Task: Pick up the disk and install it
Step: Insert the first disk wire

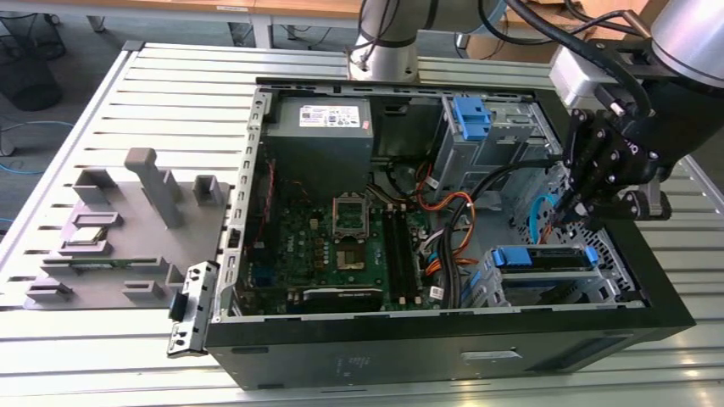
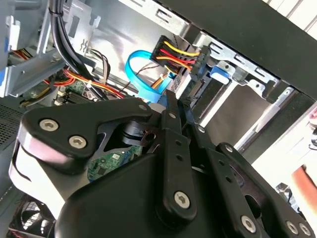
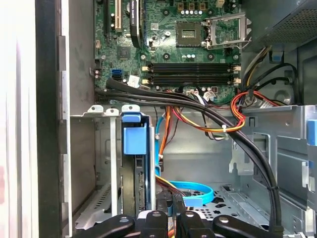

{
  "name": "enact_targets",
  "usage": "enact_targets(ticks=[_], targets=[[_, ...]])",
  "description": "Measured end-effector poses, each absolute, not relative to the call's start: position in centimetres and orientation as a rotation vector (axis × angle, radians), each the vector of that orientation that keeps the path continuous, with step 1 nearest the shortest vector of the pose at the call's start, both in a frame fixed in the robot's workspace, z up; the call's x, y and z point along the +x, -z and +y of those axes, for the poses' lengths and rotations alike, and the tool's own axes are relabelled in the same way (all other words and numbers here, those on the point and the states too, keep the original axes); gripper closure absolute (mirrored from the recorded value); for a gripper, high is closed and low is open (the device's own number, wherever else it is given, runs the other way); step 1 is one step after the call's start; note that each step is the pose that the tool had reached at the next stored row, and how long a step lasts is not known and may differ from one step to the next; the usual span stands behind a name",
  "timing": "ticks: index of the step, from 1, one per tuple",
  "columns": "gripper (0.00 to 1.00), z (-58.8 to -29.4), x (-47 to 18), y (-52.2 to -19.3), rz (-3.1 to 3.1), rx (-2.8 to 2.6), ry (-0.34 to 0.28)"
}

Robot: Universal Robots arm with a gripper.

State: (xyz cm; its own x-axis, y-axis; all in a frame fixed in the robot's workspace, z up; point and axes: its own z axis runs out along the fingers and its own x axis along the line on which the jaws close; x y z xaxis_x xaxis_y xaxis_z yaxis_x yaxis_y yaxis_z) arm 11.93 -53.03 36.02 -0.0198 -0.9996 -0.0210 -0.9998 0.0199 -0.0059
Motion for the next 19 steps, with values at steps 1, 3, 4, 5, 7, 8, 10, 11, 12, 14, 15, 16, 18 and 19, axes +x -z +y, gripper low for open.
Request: enact_targets(ticks=[1, 3, 4, 5, 7, 8, 10, 11, 12, 14, 15, 16, 18, 19], targets=[[0.84, -53.17, 11.86, -36.01, 2.229, -2.186, -0.015], [0.84, -53.39, 11.77, -35.99, 2.228, -2.185, -0.013], [0.84, -53.46, 11.74, -35.98, 2.227, -2.185, -0.012], [0.84, -53.50, 11.71, -35.95, 2.226, -2.184, -0.011], [0.84, -53.55, 11.64, -35.84, 2.223, -2.183, -0.006], [0.84, -53.57, 11.59, -35.80, 2.221, -2.183, -0.001], [0.84, -53.61, 11.47, -35.70, 2.216, -2.183, 0.006], [0.84, -53.62, 11.42, -35.68, 2.215, -2.183, 0.008], [0.84, -53.62, 11.39, -35.67, 2.214, -2.183, 0.008], [0.84, -53.64, 11.33, -35.66, 2.214, -2.183, 0.009], [0.84, -53.67, 11.32, -35.65, 2.214, -2.183, 0.009], [0.84, -53.69, 11.31, -35.66, 2.214, -2.183, 0.009], [0.82, -53.69, 11.31, -35.66, 2.214, -2.183, 0.009], [0.76, -53.70, 11.30, -35.67, 2.214, -2.183, 0.009]])
